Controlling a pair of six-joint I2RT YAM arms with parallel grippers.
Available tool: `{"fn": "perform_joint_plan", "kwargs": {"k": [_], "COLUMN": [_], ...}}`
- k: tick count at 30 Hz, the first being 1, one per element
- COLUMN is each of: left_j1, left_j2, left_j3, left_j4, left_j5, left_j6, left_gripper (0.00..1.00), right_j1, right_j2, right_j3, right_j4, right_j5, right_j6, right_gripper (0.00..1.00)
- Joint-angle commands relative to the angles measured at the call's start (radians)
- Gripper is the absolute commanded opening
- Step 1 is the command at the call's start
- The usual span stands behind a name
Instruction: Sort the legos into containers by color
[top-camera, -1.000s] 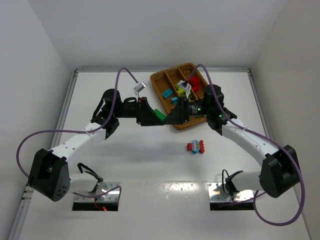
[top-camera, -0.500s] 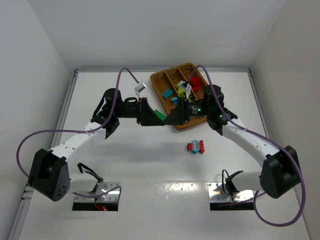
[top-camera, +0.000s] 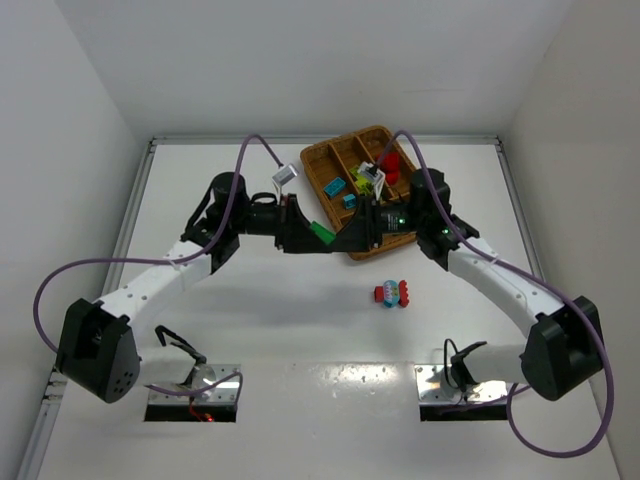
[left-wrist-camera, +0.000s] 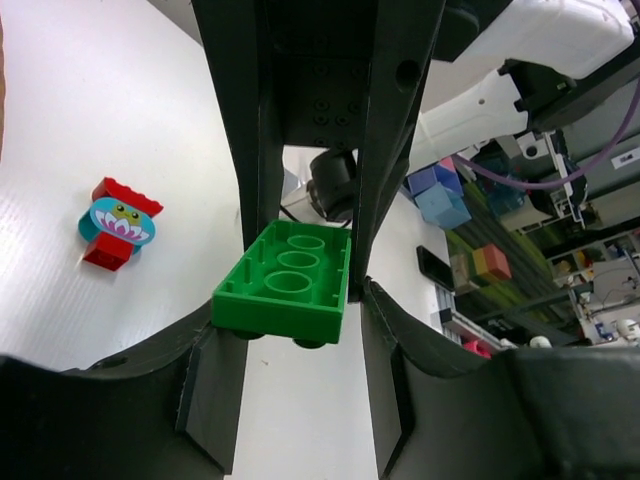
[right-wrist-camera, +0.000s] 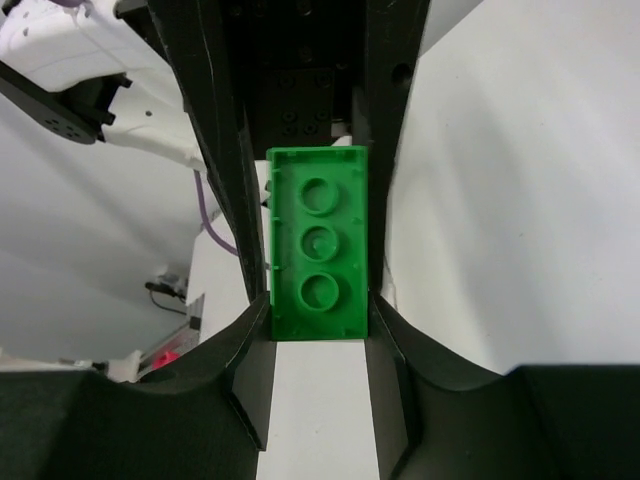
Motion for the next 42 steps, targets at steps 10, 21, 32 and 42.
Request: {"fn": "perform_joint_plan", "kwargs": {"k": [10,21,32,42], "left_j1": [0.106,0.072,0.043,0.034], "left_j2": [-0.035,-0.004,0.047,0.056], "left_j3": [0.043,0.053,0.098,0.099], "left_j4": [-0.021,-0.021,0.008,-0.003], "left_j5": [0.04,0.068,0.068,0.077], "left_j6": [0.033,0.023,0.004,0.004], "left_gripper": [0.51,0.93,0.79,0.34], "right_j1": [-0.06,-0.051,-0.017,-0.008], "right_j2": [-0.058,-0.049,-0.018,-0.009], "right_j3": [0.023,0.033,0.052,0.052], "right_j4": [-0.155,-0.155,-0.146,-0.146], "right_j5": [-0.105,-0.105,-0.096,-0.096], "right_j6": [-0.098,-0.098,-0.098,-0.098], "right_gripper": [0.14,0.14,0.14,0.14]}}
